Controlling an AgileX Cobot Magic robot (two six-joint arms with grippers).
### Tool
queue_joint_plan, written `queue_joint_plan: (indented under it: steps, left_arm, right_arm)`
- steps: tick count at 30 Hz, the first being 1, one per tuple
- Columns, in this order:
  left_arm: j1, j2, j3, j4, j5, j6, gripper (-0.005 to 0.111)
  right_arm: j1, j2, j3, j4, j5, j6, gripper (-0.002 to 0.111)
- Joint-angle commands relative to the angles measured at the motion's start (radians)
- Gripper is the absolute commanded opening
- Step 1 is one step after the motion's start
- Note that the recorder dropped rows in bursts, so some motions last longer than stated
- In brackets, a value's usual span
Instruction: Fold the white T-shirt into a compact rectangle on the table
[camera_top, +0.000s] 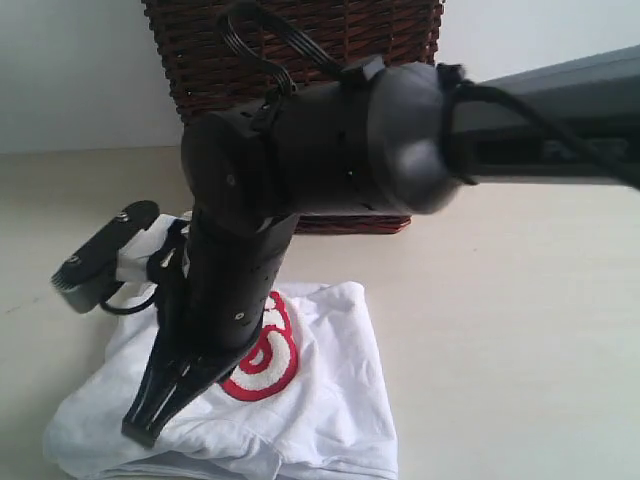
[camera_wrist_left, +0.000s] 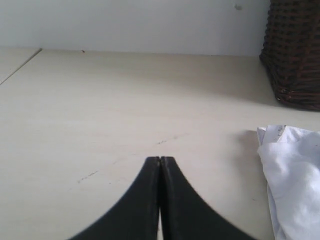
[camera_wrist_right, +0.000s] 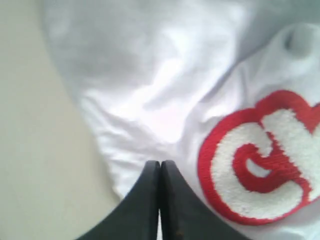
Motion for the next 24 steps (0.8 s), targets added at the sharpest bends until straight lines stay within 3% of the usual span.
queue_joint_plan:
  steps: [1,6,10,18,24]
  left_arm:
    - [0.0,-0.005,0.002,0.0,-0.007,0.0,0.0]
    - [0.0,-0.005,0.002,0.0,-0.007,0.0,0.0]
    - [0.0,-0.005,0.002,0.0,-0.007,0.0,0.0]
    - [0.0,-0.005,0.002,0.0,-0.007,0.0,0.0]
    - [0.0,-0.005,0.002,0.0,-0.007,0.0,0.0]
  right_arm:
    - [0.078,-0.183,0.139,-0.062,-0.108,0.056,0.0]
    - [0.086,-0.448,0.339,-0.236,-0.232,0.246,0.0]
    - [0.086,-0.635,0.478,-0.492,-0.287,0.509,0.0]
    - [0.138,-0.963,0.721,-0.544,-0.476,0.633,0.0]
    - [0.176,-1.265,0.902,-0.894,-0.502,1.089,0.0]
